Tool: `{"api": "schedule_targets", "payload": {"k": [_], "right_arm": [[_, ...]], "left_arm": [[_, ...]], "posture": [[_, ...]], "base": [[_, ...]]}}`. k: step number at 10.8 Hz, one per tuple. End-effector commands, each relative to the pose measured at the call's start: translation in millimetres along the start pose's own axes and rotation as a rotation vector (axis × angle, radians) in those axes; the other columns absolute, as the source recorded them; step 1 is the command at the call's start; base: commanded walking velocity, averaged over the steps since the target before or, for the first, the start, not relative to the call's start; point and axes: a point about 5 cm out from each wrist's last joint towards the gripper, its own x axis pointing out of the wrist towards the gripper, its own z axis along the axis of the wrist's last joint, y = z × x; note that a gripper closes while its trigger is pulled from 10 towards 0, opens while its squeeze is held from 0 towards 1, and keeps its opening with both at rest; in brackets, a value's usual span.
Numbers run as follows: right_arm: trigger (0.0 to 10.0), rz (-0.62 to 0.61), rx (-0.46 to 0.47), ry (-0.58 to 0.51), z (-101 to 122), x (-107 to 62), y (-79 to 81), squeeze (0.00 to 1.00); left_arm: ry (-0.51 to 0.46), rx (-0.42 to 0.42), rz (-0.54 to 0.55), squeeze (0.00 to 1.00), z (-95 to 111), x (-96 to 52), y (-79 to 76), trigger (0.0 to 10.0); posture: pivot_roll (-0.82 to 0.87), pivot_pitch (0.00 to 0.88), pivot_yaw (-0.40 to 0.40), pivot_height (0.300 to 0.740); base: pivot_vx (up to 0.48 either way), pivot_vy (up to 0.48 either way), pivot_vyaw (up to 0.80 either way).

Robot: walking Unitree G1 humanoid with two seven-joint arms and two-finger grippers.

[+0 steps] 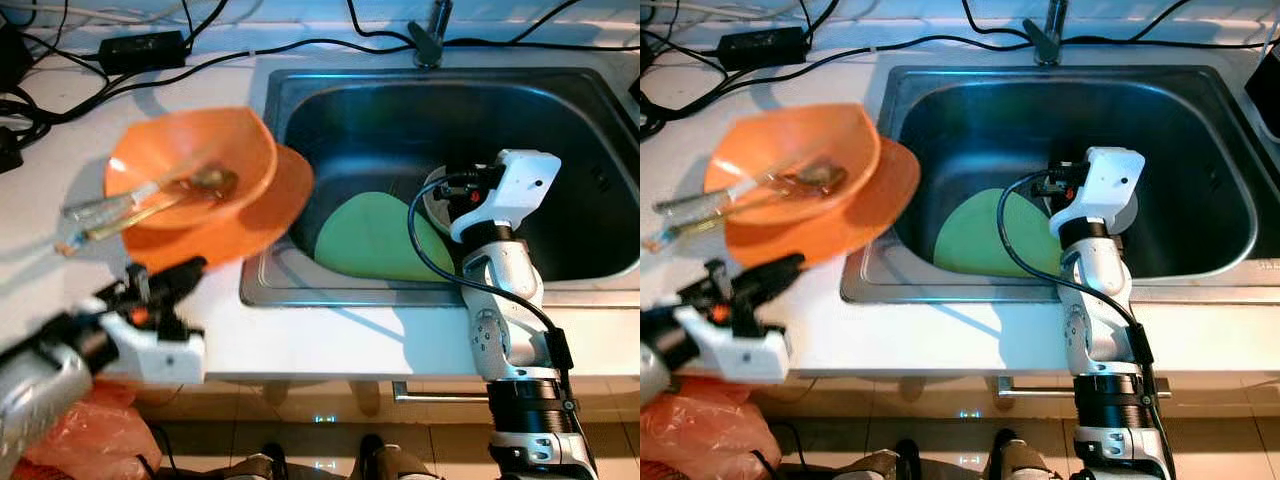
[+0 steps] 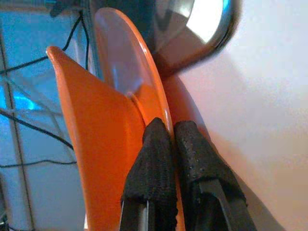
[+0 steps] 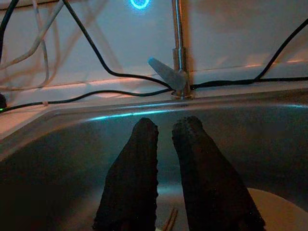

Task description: Kitchen organization

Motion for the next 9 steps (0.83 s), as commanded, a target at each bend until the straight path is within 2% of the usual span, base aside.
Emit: {"api": "schedule_targets", "payload": {"k": [1,3,5,8,9], "right_arm": [[10.0,-0.013,0.027,0.064,-18.2,-6.9,-1.9,0.0],[10.0,-0.013,0.029,0.063,-18.3,-6.4,-1.7,0.0],[10.0,-0.01,0.03,0.063,-18.4,-5.5,-1.9,0.0],[10.0,-0.005,0.032,0.062,-18.7,-5.1,-1.0,0.0],[10.0,-0.006,0.032,0.061,-18.6,-5.3,-1.1,0.0]], "left_arm": [[-0.037,-0.11,-0.218,0.0,10.1,-3.4,-45.7,10.0],[0.0,-0.111,-0.228,0.0,4.5,-10.5,-48.9,10.0],[0.107,-0.106,-0.285,0.0,-12.8,-27.2,-62.5,10.0],[0.158,-0.14,-0.319,0.0,-21.9,-36.7,-78.8,10.0],[0.159,-0.149,-0.294,0.56,-23.1,-33.9,-76.4,10.0]], "posture": [[0.14,0.288,0.035,0.74],[0.14,0.286,0.036,0.74],[0.14,0.284,0.034,0.74],[0.14,0.281,0.03,0.74],[0.14,0.281,0.032,0.74]], "base": [[0.0,0.0,0.0],[0.0,0.0,0.0],[0.0,0.0,0.0],[0.0,0.0,0.0],[0.0,0.0,0.0]]}}
